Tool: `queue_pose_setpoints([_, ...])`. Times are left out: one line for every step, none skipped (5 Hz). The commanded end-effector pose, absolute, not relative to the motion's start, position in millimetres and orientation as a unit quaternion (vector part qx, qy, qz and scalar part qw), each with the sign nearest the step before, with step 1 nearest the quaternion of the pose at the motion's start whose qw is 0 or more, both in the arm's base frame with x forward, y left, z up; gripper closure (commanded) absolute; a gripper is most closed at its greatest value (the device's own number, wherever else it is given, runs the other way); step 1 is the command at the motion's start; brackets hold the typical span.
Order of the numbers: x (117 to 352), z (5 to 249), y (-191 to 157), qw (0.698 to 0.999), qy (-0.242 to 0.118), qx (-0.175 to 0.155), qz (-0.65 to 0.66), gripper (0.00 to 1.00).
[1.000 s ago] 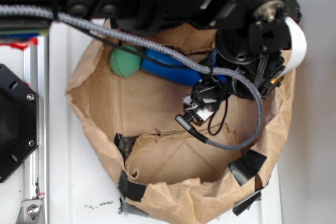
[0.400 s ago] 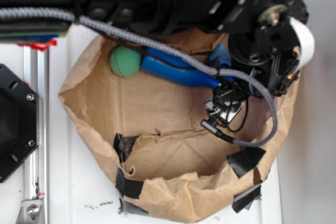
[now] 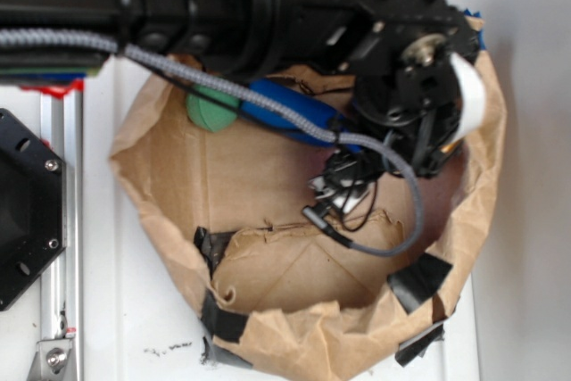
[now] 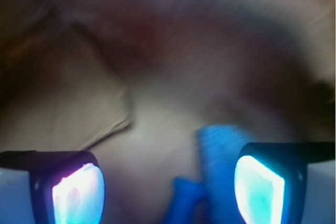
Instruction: Grab the blue sponge.
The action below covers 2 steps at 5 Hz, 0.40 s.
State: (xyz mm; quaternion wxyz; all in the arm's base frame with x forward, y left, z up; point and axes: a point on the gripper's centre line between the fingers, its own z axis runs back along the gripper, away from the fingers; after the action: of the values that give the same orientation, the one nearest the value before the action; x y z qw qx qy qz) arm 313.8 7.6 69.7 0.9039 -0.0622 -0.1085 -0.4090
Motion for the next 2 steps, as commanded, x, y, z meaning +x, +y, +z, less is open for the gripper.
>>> queue_pose_setpoints([287.5, 98.1, 3.9, 0.888, -0.141, -0.035, -0.435, 0.0])
queue_pose_setpoints([294.7, 90.7, 11.1, 0.895, -0.135, -0.026, -0.424, 0.0])
